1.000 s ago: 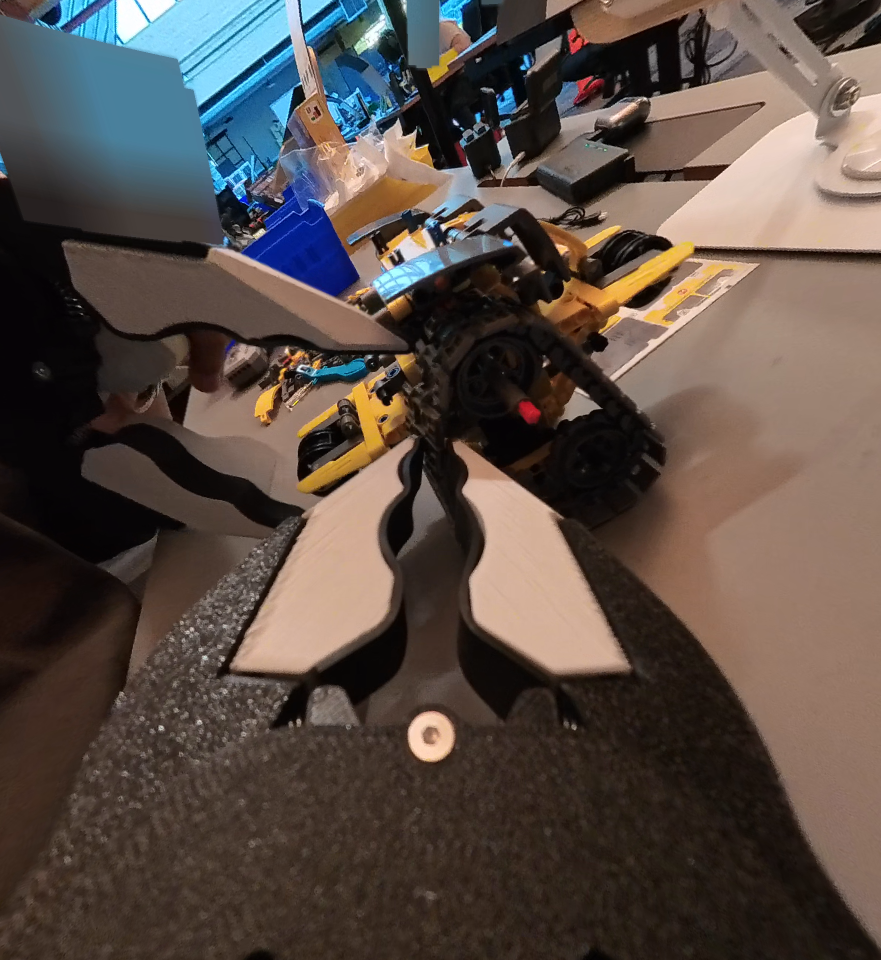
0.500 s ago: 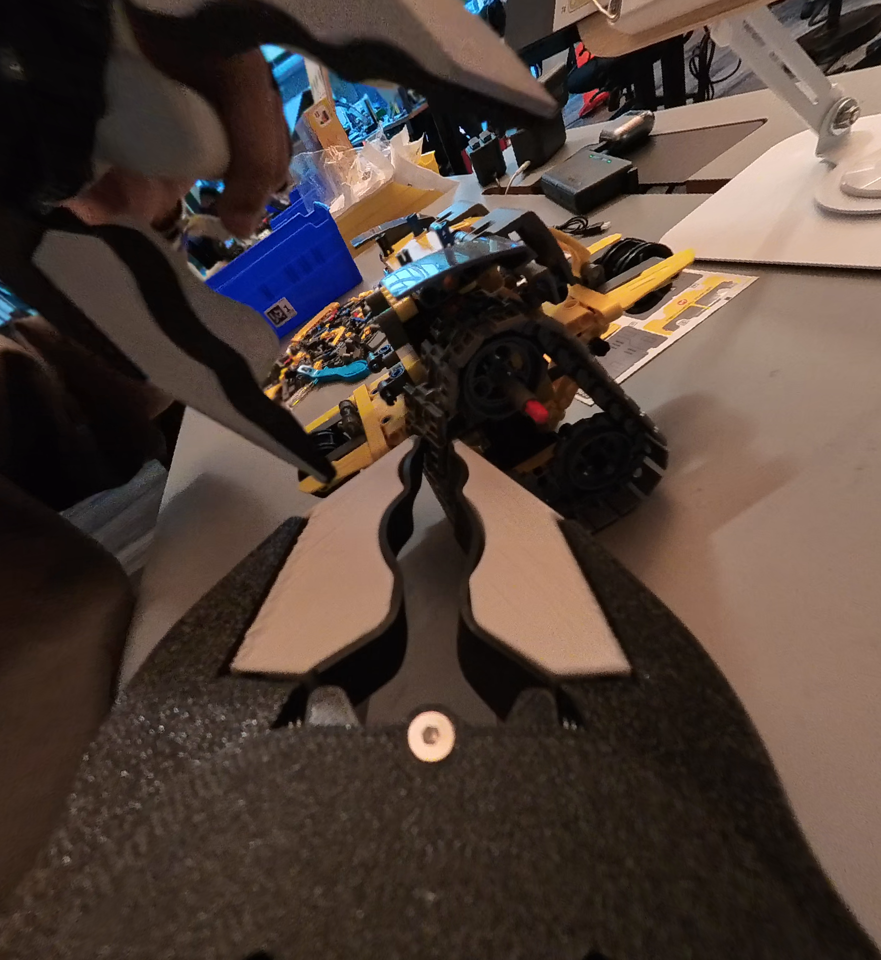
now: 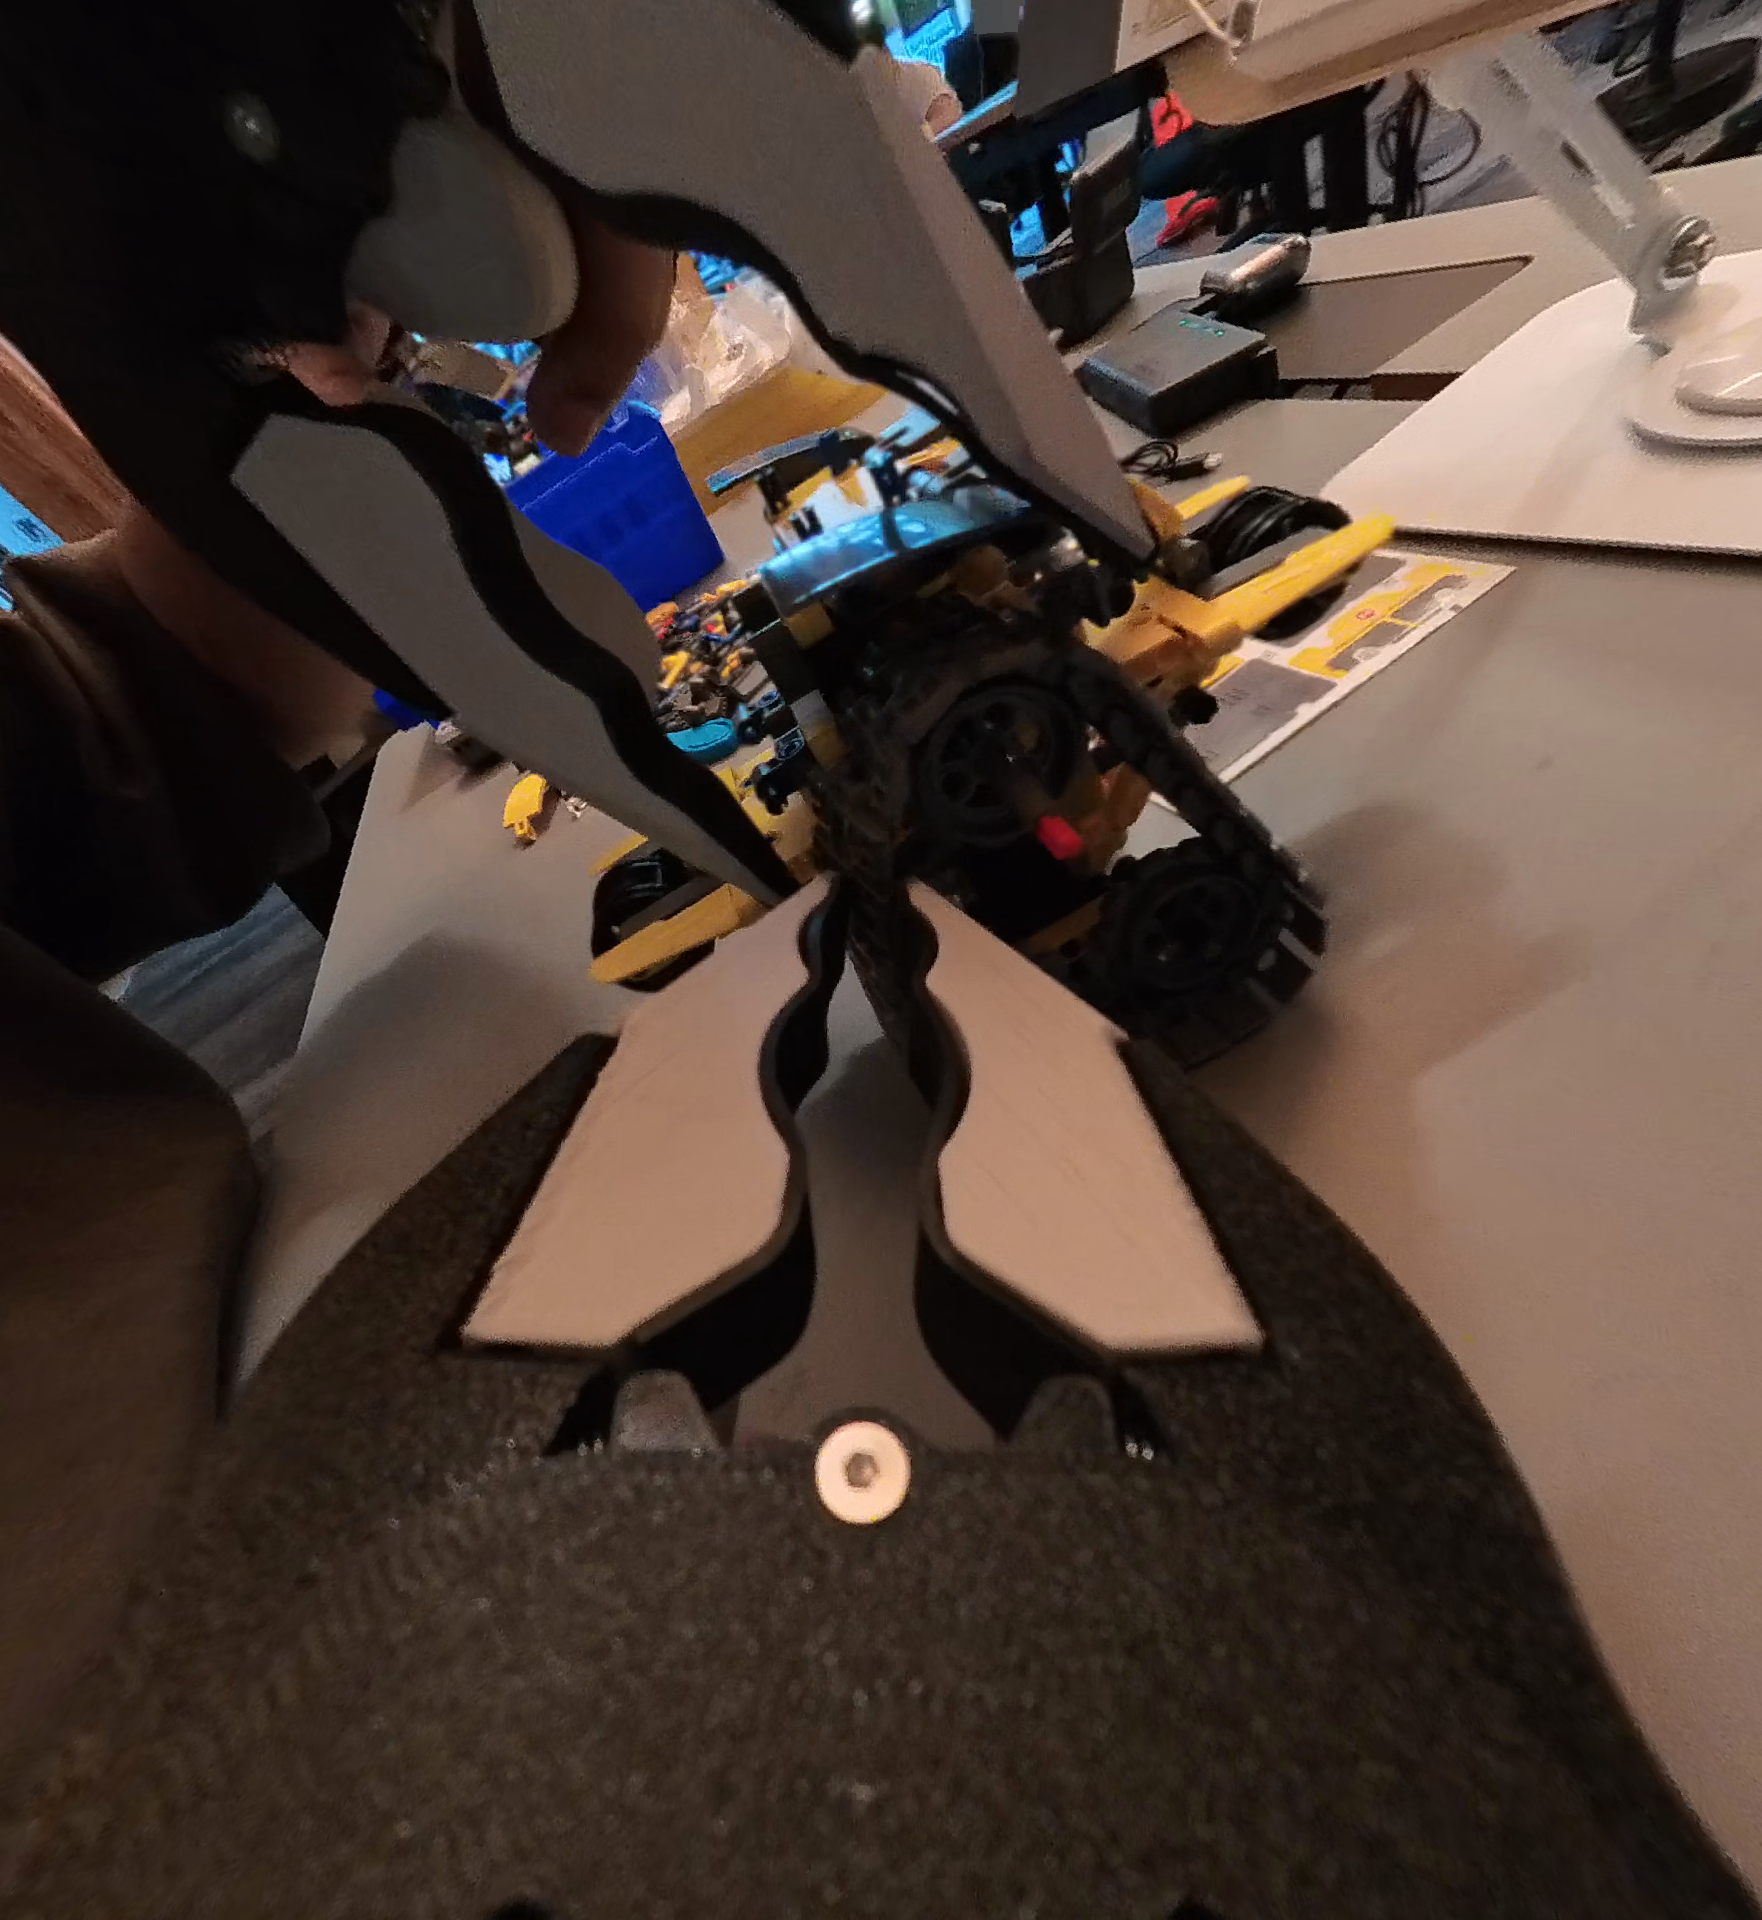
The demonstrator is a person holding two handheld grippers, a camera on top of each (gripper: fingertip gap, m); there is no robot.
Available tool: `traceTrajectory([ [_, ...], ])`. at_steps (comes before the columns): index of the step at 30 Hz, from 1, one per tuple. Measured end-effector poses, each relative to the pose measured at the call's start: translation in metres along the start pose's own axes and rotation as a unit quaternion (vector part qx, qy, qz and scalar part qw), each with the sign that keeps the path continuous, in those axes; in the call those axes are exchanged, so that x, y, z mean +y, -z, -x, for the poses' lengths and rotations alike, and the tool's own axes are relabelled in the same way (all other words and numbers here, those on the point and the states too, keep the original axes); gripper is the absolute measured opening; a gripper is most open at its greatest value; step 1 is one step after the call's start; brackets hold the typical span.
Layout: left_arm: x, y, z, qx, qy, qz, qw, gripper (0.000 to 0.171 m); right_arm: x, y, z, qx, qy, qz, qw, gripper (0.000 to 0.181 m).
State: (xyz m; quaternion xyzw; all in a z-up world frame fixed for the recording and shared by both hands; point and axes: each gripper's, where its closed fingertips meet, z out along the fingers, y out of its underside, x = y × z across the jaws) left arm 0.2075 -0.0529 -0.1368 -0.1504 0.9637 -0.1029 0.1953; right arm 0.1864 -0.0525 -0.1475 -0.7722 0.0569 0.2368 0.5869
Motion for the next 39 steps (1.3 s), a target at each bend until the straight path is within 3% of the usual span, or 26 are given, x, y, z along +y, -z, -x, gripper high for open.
traceTrajectory([
  [8, 0.0025, -0.0008, -0.0024, -0.042, -0.019, 0.018, 0.999, 0.07, 0.0001, -0.002, 0.0031, 0.015, 0.023, -0.001, 1.0, 0.006],
  [18, 0.0028, 0.0, -0.0022, -0.044, -0.022, 0.02, 0.999, 0.069, -0.0011, -0.0015, 0.0029, 0.025, 0.028, -0.008, 0.999, 0.007],
  [25, 0.0055, -0.0021, -0.0063, -0.038, -0.033, 0.032, 0.998, 0.089, -0.0023, -0.0005, 0.0022, 0.023, 0.018, -0.014, 0.999, 0.007],
  [31, 0.0034, 0.0011, -0.0028, -0.034, -0.019, 0.015, 0.999, 0.069, -0.0017, -0.0021, 0.0042, 0.025, 0.026, -0.012, 0.999, 0.006],
  [39, 0.0044, 0.0026, -0.0043, -0.032, -0.027, 0.019, 0.999, 0.066, -0.0018, -0.0032, 0.0052, 0.029, 0.034, -0.012, 0.999, 0.007],
])
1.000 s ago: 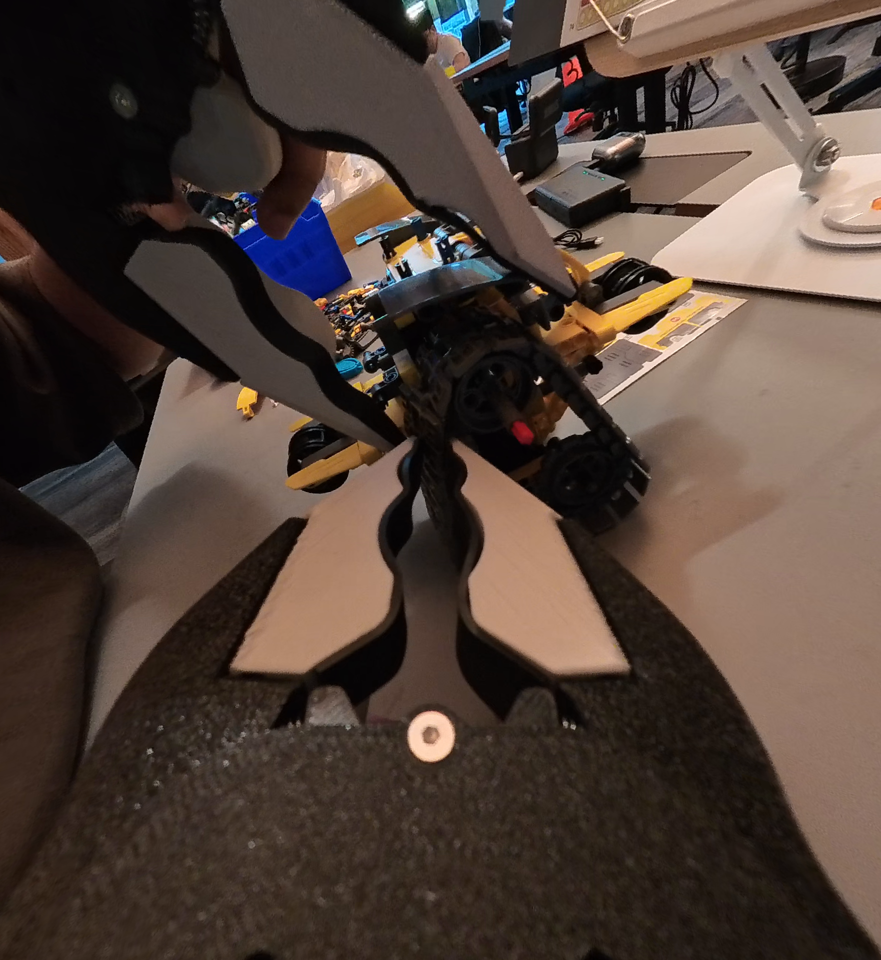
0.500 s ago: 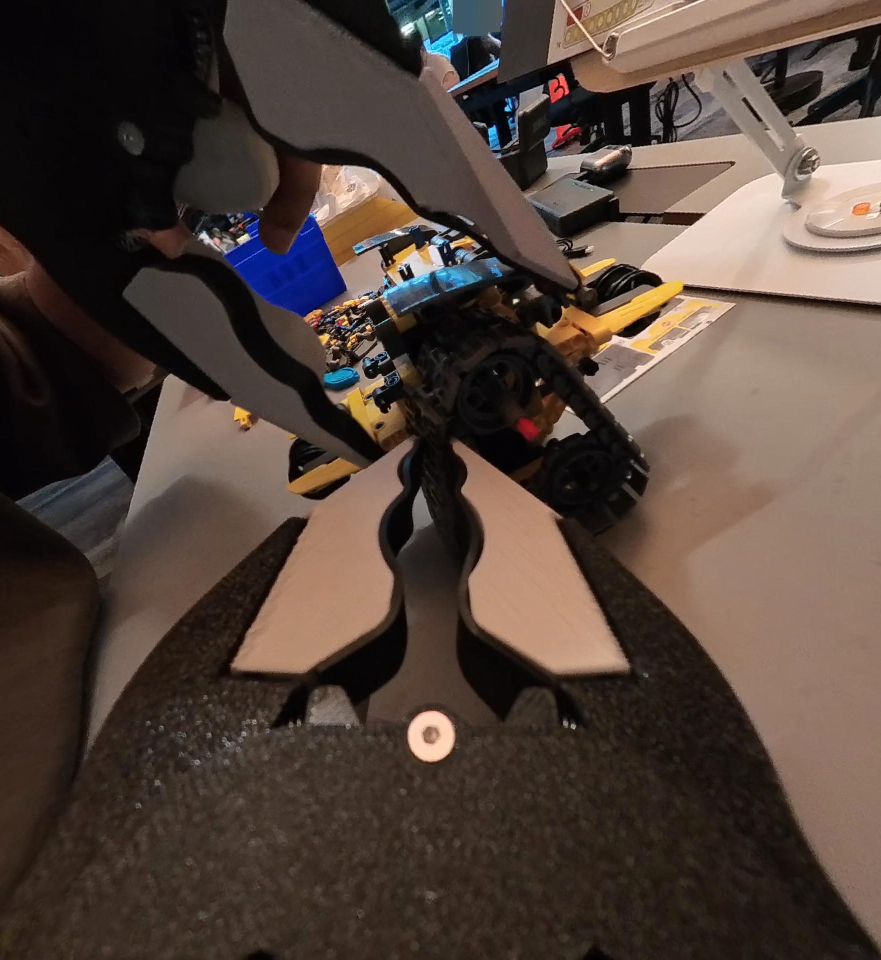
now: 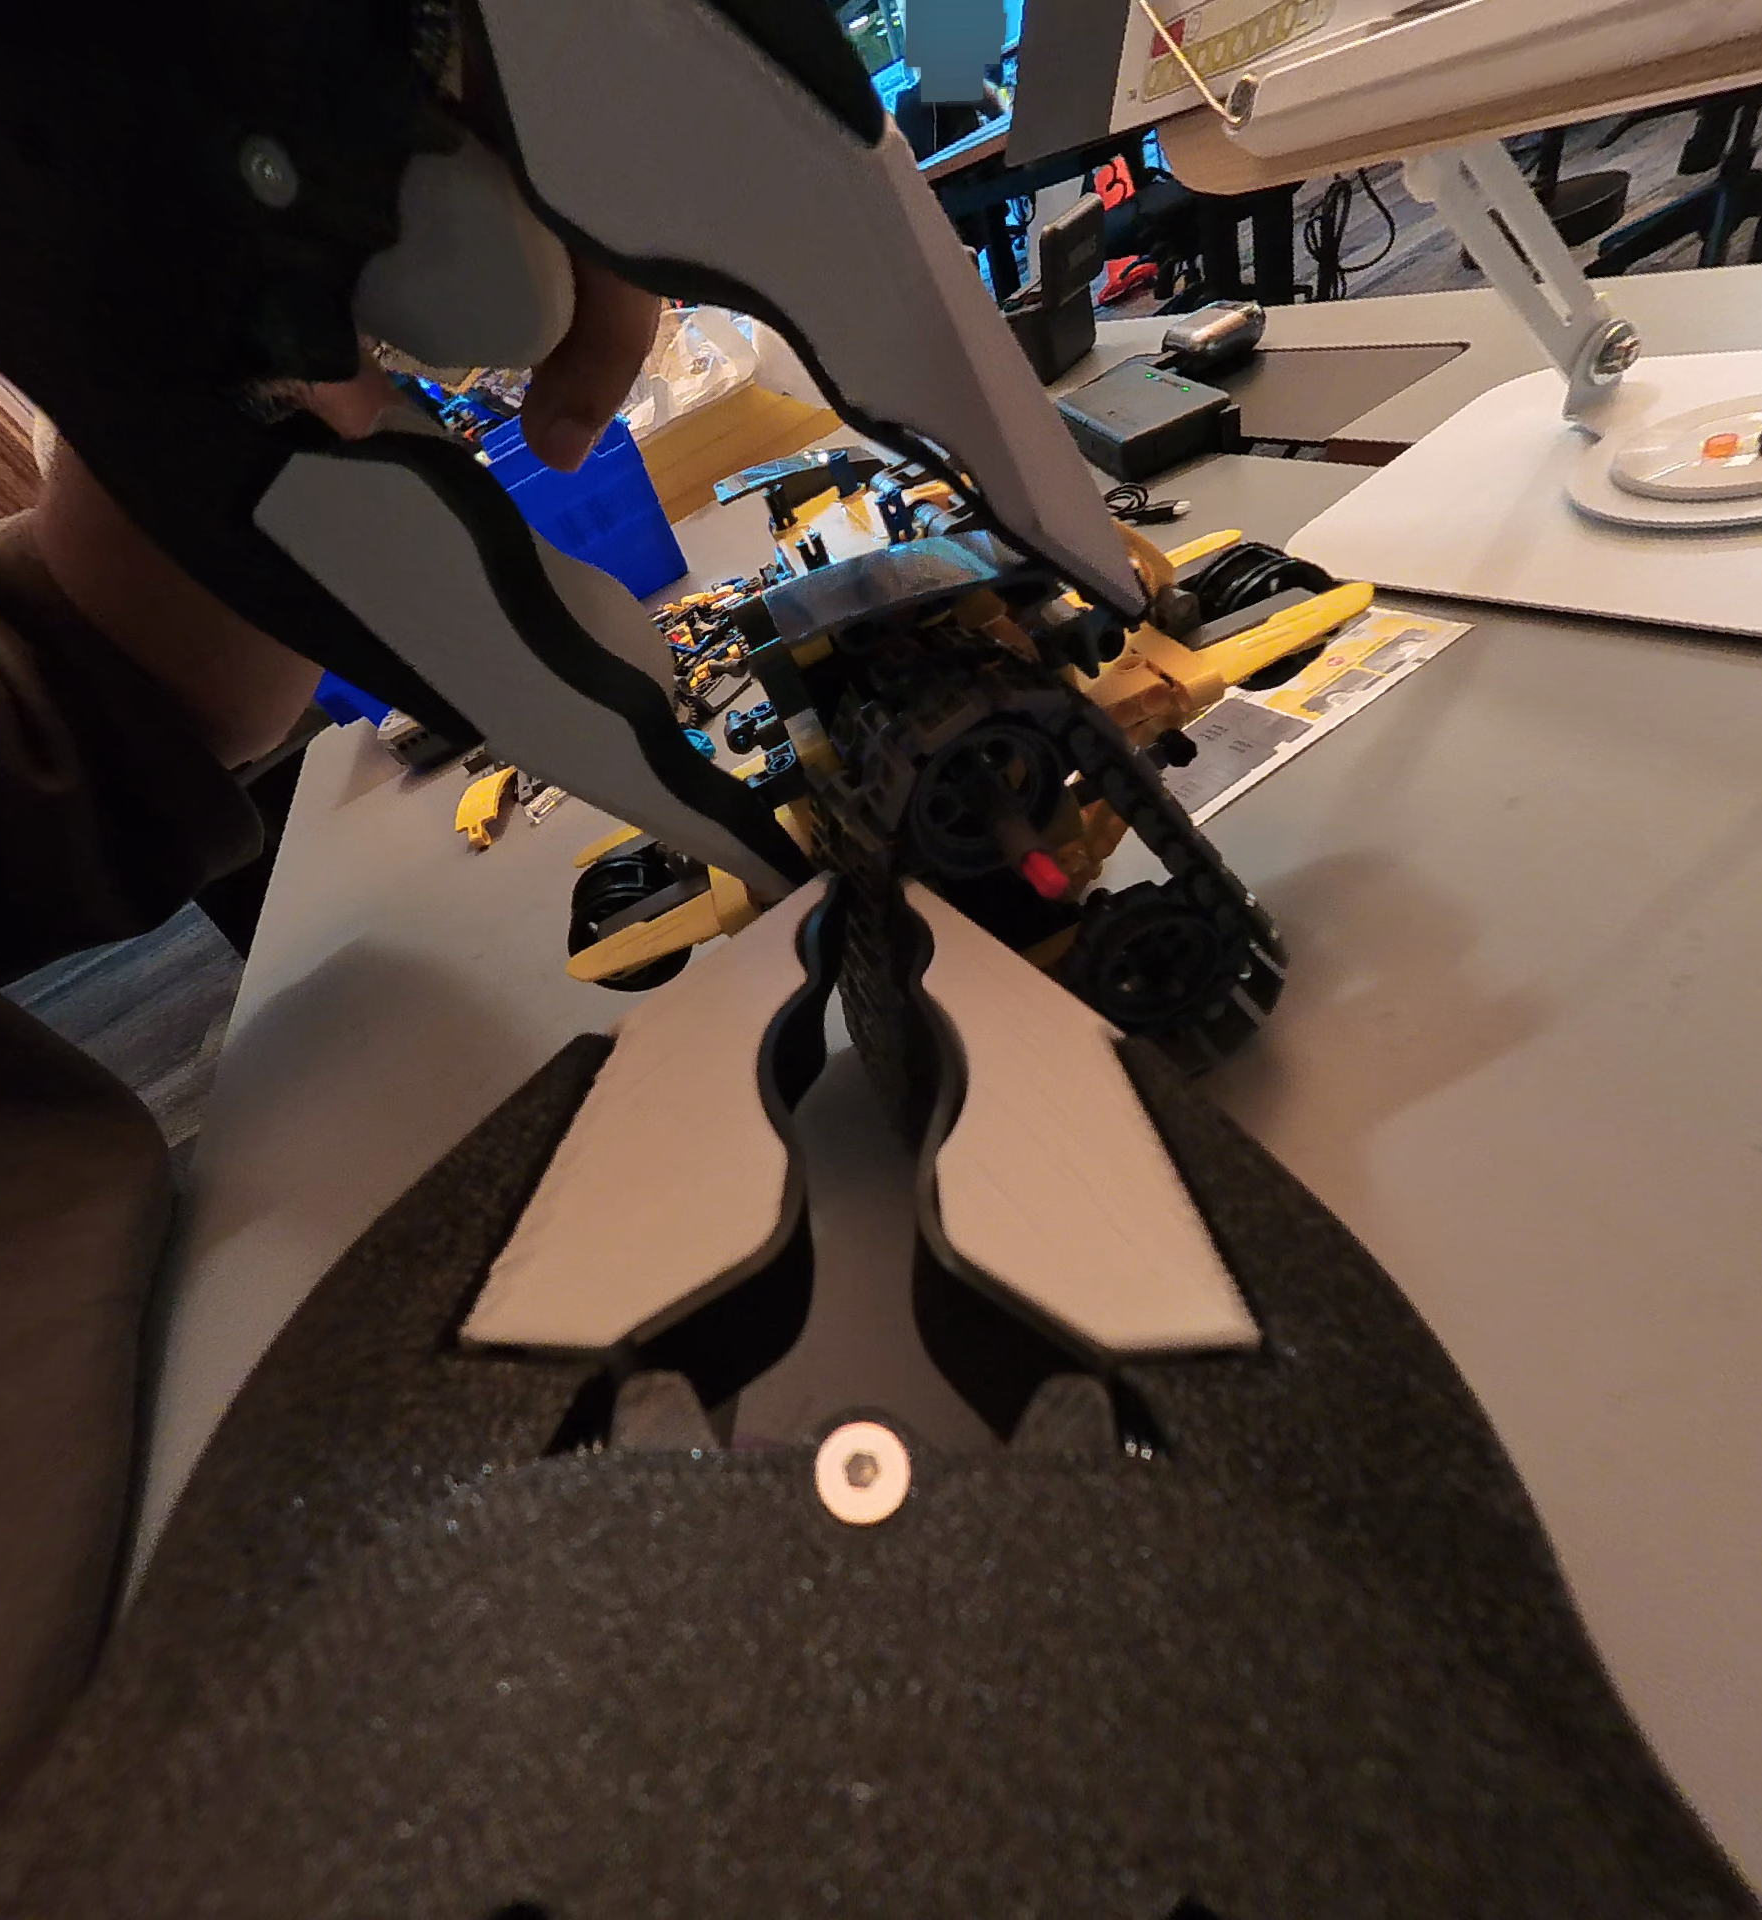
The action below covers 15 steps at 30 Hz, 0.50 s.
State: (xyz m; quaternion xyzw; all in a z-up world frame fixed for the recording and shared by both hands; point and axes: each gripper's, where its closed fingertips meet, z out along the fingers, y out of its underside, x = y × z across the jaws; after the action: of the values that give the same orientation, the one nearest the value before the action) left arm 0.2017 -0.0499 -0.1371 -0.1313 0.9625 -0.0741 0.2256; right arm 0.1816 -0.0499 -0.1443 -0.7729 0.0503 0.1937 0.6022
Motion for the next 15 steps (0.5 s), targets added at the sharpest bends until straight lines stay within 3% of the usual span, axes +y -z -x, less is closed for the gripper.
traceTrajectory([
  [15, -0.0006, 0.0001, 0.0015, -0.004, 0.01, -0.015, 1.0, 0.061, -0.0025, 0.0039, -0.005, 0.029, 0.029, -0.004, 0.999, 0.011],
])
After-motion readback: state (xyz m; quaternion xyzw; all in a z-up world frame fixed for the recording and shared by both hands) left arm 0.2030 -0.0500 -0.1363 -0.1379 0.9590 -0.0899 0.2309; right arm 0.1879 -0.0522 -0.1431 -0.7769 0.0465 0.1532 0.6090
